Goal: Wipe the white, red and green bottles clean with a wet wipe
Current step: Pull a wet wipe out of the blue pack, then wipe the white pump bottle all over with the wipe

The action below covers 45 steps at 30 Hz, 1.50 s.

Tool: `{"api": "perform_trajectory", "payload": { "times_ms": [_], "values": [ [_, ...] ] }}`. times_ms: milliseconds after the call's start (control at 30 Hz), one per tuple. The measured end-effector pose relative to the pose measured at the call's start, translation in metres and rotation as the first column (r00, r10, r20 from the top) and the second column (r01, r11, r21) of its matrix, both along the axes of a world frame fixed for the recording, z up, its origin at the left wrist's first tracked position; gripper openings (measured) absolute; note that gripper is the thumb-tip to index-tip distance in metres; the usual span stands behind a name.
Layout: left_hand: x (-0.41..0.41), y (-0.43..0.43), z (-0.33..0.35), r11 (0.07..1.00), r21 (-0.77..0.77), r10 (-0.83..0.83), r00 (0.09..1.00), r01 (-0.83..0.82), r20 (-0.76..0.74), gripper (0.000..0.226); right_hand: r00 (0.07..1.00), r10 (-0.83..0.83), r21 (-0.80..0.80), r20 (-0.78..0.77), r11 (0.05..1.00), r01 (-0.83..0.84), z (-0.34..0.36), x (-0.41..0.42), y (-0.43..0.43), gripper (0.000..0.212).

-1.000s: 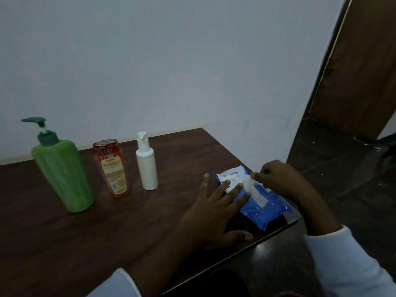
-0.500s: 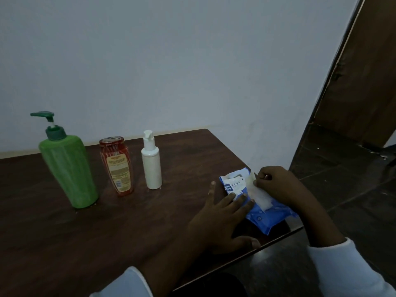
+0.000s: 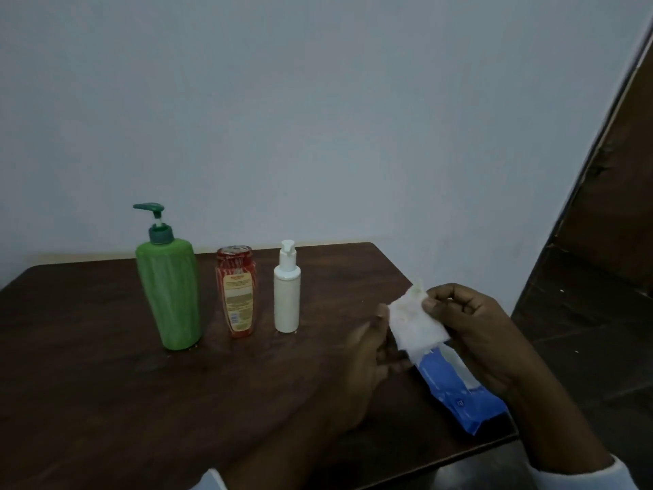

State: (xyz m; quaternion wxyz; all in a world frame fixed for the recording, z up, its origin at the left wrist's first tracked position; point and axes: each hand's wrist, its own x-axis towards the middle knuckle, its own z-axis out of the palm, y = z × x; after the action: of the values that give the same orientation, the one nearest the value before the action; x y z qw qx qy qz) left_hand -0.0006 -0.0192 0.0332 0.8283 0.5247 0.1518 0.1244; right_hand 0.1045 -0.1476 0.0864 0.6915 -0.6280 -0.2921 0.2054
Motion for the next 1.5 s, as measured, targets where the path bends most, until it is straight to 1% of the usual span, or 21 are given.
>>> {"api": "perform_trajectory", "payload": {
  "times_ms": [67,167,267,367,467,533,633,733,767,833,867,900,967,1000,1067,1167,1300,1333,1400,1433,1500],
  "values": [
    [-0.013,0.009,0.004,0.995,-0.001,0.097,0.994,-0.097,0.059,0.043,0.999,0.017,0.001,-0.034,1.0,-0.017,-0.006,-0.009,0.011,0.014],
    [-0.027,0.028,0.003,0.97,0.118,0.208,0.977,-0.213,0.05,0.022,0.993,0.042,0.009,-0.108,0.999,-0.041,-0.015,-0.022,0.028,0.015],
    [-0.046,0.044,0.004,0.95,0.183,0.247,0.967,-0.254,0.059,0.029,0.978,0.133,-0.038,-0.16,0.989,-0.141,-0.02,-0.035,0.042,0.026],
    [-0.07,0.059,0.009,0.922,0.277,0.252,0.962,-0.272,0.106,0.028,0.98,0.192,-0.065,-0.061,0.979,-0.195,-0.016,-0.051,0.055,0.026],
    [-0.094,0.072,0.013,0.877,0.373,0.25,0.95,-0.304,0.186,0.02,0.975,0.216,0.001,0.059,0.976,-0.217,-0.009,-0.066,0.062,0.023],
    [-0.11,0.079,0.018,0.837,0.433,0.253,0.939,-0.334,0.235,0.016,0.964,0.261,0.096,0.051,0.96,-0.265,-0.009,-0.071,0.065,0.015],
    [-0.126,0.085,0.025,0.755,0.572,0.213,0.945,-0.321,0.249,0.026,0.946,0.323,0.152,-0.002,0.935,-0.319,-0.015,-0.077,0.07,0.003],
    [-0.136,0.086,0.027,0.739,0.61,0.184,0.956,-0.287,0.227,0.029,0.936,0.351,0.118,0.027,0.929,-0.351,-0.019,-0.08,0.074,0.041],
    [-0.139,0.084,0.027,0.749,0.6,0.185,0.958,-0.283,0.221,0.029,0.945,0.324,0.104,0.051,0.939,-0.328,-0.021,-0.08,0.075,0.041],
    [-0.143,0.081,0.026,0.77,0.57,0.193,0.956,-0.287,0.22,0.026,0.957,0.287,0.12,0.047,0.949,-0.291,-0.024,-0.077,0.075,0.018],
    [-0.144,0.079,0.024,0.771,0.562,0.209,0.953,-0.3,0.221,0.021,0.961,0.275,0.14,0.023,0.951,-0.275,-0.024,-0.078,0.074,0.012],
    [-0.143,0.078,0.022,0.767,0.559,0.228,0.948,-0.316,0.222,0.016,0.96,0.279,0.153,0.012,0.949,-0.277,-0.026,-0.078,0.073,0.017],
    [-0.14,0.077,0.016,0.753,0.566,0.259,0.942,-0.336,0.214,0.015,0.951,0.308,0.14,0.009,0.942,-0.307,-0.028,-0.079,0.072,0.048],
    [-0.138,0.078,0.012,0.745,0.578,0.261,0.943,-0.333,0.206,0.017,0.952,0.306,0.114,0.004,0.946,-0.304,-0.028,-0.082,0.072,0.056],
    [-0.136,0.08,0.008,0.746,0.586,0.251,0.948,-0.318,0.195,0.019,0.956,0.29,0.066,-0.051,0.956,-0.286,-0.03,-0.085,0.075,0.046],
    [-0.135,0.083,0.004,0.733,0.619,0.236,0.959,-0.281,0.156,0.022,0.935,0.278,0.039,-0.221,0.96,-0.276,-0.034,-0.091,0.079,0.029],
    [-0.131,0.095,0.004,0.669,0.713,0.216,0.973,-0.211,0.085,0.025,0.936,0.116,0.061,-0.332,0.993,-0.101,-0.044,-0.092,0.077,0.014],
    [-0.129,0.1,0.008,0.622,0.751,0.241,0.967,-0.221,0.085,0.026,0.925,0.078,0.059,-0.373,0.996,-0.06,-0.047,-0.09,0.077,0.013],
    [-0.122,0.111,0.022,0.448,0.854,0.316,0.941,-0.264,0.125,0.03,0.886,0.036,0.047,-0.462,0.999,-0.016,-0.049,-0.087,0.075,0.01],
    [-0.117,0.116,0.031,0.339,0.898,0.352,0.923,-0.28,0.155,0.033,0.864,0.032,0.043,-0.502,0.999,-0.012,-0.049,-0.085,0.073,0.009],
    [-0.103,0.13,0.051,0.077,0.961,0.393,0.893,-0.267,0.217,0.035,0.816,0.032,0.042,-0.578,0.999,-0.01,-0.05,-0.082,0.07,0.008]
  ]
}}
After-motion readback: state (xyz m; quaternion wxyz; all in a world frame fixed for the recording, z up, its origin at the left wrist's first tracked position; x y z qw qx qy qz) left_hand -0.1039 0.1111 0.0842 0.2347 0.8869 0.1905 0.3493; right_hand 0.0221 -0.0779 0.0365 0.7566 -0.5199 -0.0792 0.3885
